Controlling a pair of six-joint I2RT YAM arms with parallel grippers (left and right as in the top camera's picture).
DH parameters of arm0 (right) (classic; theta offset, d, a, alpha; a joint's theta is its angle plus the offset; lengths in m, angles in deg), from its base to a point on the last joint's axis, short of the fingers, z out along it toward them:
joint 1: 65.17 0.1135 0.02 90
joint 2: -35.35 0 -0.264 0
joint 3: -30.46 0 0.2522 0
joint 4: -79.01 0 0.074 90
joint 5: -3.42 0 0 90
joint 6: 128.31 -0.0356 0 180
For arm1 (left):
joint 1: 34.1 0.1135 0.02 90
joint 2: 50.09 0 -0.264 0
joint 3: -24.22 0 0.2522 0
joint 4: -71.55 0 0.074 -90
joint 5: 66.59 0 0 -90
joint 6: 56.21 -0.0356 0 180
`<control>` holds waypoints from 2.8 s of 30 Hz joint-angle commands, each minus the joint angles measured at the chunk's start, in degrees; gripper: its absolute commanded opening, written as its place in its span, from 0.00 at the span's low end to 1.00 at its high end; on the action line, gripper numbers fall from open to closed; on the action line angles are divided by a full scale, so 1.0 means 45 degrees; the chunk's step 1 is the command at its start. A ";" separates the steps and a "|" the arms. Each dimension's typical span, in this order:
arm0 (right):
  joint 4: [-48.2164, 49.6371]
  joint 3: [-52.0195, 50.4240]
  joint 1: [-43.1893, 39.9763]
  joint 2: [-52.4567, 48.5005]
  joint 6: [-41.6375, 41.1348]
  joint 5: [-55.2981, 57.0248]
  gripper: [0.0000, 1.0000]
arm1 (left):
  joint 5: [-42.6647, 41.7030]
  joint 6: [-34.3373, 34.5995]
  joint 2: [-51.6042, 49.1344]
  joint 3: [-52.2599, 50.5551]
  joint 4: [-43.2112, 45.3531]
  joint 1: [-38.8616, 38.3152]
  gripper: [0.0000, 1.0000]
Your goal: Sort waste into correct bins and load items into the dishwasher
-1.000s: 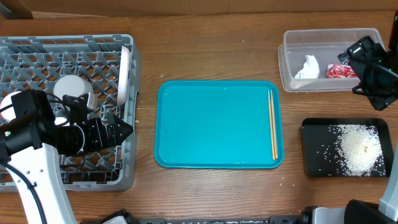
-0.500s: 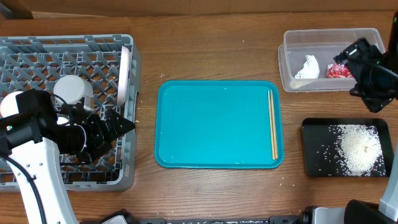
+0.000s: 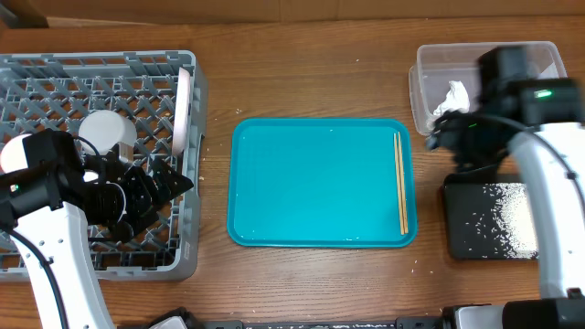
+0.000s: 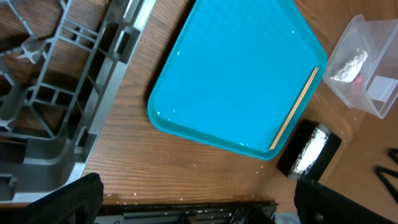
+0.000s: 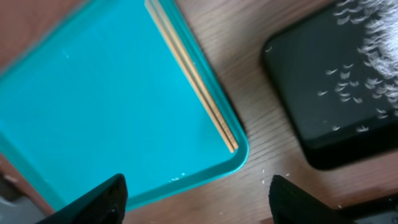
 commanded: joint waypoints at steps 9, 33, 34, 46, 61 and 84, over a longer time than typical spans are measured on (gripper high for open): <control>0.5863 -0.5999 0.2108 0.0015 0.0325 0.0840 0.85 | 0.0491 0.0019 -0.0015 -0.0010 -0.0325 -0.0078 1.00; 1.1264 -0.8320 0.2108 -0.1112 0.3327 -0.0034 0.85 | 0.0835 0.0019 -0.0015 -0.0010 -0.0267 -0.0078 1.00; 1.1317 -0.8320 0.2108 -0.1302 0.3356 0.0024 0.85 | 0.0835 0.0019 -0.0015 -0.0010 -0.0267 -0.0078 1.00; 1.1579 -0.8272 0.2108 -0.1841 0.3366 0.0049 0.76 | 0.1015 0.0024 -0.0015 -0.0010 -0.0175 -0.0078 1.00; 1.2624 -0.8272 0.4605 -0.1841 0.0554 -0.5236 0.50 | 0.1015 0.0024 -0.0015 -0.0010 -0.0126 -0.0078 1.00; 0.6504 -0.2312 0.3094 0.2273 -0.0291 -0.3793 1.00 | -0.1919 -0.2671 -0.0015 -0.0010 0.1209 -0.4867 0.93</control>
